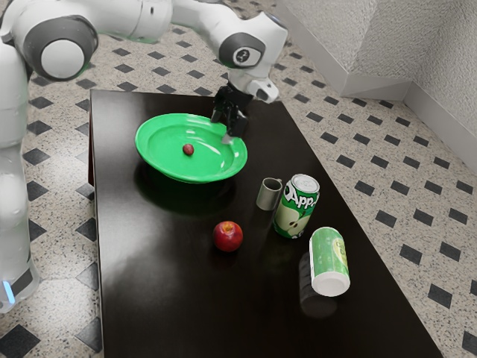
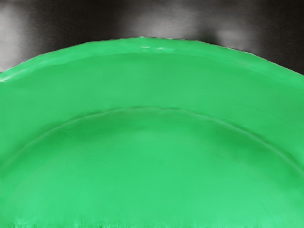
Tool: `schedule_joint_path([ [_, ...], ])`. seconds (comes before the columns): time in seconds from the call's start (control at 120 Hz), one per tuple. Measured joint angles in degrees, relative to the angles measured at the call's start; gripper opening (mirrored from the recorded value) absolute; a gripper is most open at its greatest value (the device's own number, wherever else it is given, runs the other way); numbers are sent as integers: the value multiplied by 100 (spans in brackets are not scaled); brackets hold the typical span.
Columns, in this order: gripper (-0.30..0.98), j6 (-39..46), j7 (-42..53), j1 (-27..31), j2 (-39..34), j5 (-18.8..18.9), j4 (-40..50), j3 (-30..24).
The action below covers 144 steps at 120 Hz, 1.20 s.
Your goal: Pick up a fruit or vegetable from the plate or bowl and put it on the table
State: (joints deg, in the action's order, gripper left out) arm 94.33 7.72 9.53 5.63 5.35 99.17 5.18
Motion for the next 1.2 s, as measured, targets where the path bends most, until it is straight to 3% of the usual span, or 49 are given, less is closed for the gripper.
schedule_joint_path([
  [0.167,69,924,-81,459,27,2,627,158],
  [0.475,69,1679,-206,-144,-720,-21,1661,185],
  [0.608,69,1883,-247,-135,-795,-74,1930,201],
  [0.792,69,2049,-290,318,-1147,-102,2275,212],
  [1.2,69,2272,-350,232,-1222,-105,2664,212],
])
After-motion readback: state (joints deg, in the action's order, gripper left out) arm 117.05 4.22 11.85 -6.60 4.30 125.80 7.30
